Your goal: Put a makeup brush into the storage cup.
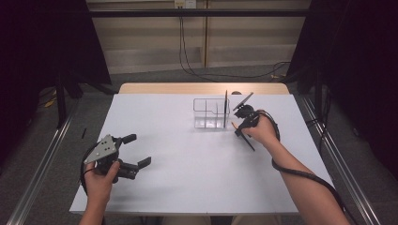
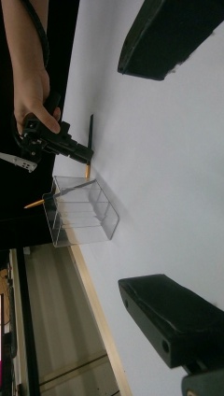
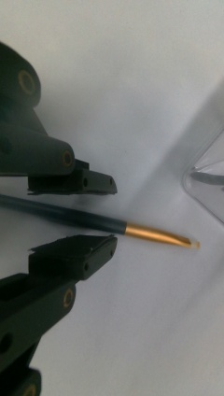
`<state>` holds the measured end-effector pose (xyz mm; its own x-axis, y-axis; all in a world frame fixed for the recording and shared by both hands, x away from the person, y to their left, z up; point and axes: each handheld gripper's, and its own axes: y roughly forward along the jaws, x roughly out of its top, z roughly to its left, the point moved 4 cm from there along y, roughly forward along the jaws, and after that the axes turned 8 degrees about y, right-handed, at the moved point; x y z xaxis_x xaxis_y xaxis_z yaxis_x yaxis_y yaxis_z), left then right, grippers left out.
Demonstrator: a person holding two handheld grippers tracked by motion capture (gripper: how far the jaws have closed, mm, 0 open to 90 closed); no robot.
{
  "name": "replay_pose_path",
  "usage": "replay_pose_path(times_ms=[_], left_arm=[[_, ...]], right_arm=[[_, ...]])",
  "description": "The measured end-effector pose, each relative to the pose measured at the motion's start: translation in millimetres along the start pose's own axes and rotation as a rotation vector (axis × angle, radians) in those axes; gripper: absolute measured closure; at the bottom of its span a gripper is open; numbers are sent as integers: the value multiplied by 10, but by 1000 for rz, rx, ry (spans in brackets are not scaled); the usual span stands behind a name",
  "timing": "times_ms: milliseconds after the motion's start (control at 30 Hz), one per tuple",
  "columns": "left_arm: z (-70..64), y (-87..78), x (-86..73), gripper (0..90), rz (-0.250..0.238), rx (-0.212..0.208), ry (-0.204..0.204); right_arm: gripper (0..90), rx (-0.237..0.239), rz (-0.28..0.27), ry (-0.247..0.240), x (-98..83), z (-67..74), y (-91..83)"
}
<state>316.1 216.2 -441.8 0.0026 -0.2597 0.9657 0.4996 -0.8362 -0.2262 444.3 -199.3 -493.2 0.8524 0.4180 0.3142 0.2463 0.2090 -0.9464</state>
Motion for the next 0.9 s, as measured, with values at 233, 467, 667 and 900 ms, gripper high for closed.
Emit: replay_pose_path(times_ms=[233, 467, 667, 900], left_arm=[[2, -6, 2, 4, -2, 3, -1], [0, 4, -1, 4, 2, 0, 3], [3, 0, -1, 4, 4, 5, 5], [5, -2, -1, 4, 4, 6, 3]], right_arm=[[818, 17, 16, 13, -34, -27, -19], [826, 18, 31, 26, -47, -34, -30], [828, 10, 51, 21, -47, -30, -36], [828, 2, 49, 20, -54, -31, -37]])
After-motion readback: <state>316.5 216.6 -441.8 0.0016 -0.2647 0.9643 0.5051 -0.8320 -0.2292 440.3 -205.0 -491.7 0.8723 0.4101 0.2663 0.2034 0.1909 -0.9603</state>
